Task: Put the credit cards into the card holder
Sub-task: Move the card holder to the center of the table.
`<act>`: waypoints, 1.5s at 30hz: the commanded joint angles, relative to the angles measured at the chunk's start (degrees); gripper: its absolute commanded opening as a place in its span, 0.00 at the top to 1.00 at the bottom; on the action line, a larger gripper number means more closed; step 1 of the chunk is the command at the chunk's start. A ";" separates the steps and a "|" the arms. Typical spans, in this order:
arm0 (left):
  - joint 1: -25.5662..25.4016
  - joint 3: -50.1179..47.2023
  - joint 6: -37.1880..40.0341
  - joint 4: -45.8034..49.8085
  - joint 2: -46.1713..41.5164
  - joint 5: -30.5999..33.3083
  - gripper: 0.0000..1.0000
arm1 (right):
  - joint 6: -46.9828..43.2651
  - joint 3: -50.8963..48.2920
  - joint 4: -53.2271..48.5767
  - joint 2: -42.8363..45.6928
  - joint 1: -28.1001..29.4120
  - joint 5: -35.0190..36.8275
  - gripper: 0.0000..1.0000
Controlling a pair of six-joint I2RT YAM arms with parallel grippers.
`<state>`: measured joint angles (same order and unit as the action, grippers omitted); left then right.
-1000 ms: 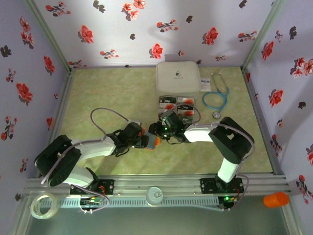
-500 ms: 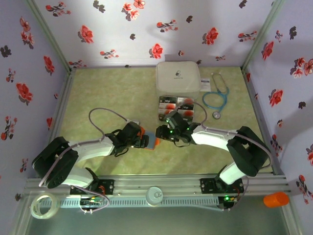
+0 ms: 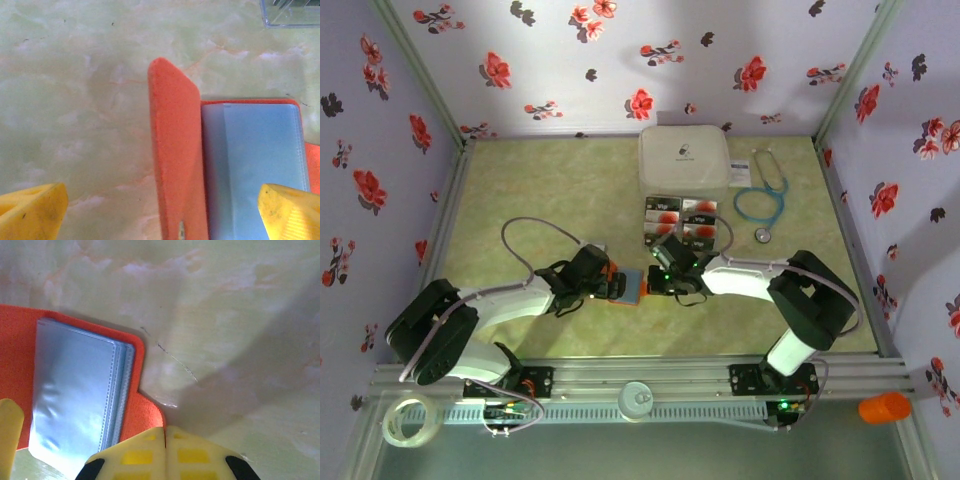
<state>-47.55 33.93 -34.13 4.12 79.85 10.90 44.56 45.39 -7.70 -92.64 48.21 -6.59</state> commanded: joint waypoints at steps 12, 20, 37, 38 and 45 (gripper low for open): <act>0.55 3.12 1.18 1.09 0.42 -0.75 0.01 | -11.06 3.18 -8.24 2.39 -4.71 1.31 0.93; 0.62 5.27 1.91 1.33 1.44 -1.65 0.01 | -10.96 3.22 -7.99 4.88 -5.23 -0.37 0.72; 0.65 9.51 4.60 2.01 6.62 -2.61 0.00 | 2.02 5.24 1.85 0.47 -3.95 -1.33 0.94; 0.70 9.34 4.60 1.95 6.70 -2.63 0.00 | 2.18 5.15 2.58 -0.18 -3.91 -1.24 0.94; 0.79 8.36 4.21 1.68 6.35 -1.87 0.00 | 1.96 5.43 4.39 -3.63 -3.91 -1.85 0.95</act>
<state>-47.22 42.61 -30.89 5.21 86.19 8.73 45.54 49.43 -5.26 -94.87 43.92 -7.92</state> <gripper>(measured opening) 0.996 0.063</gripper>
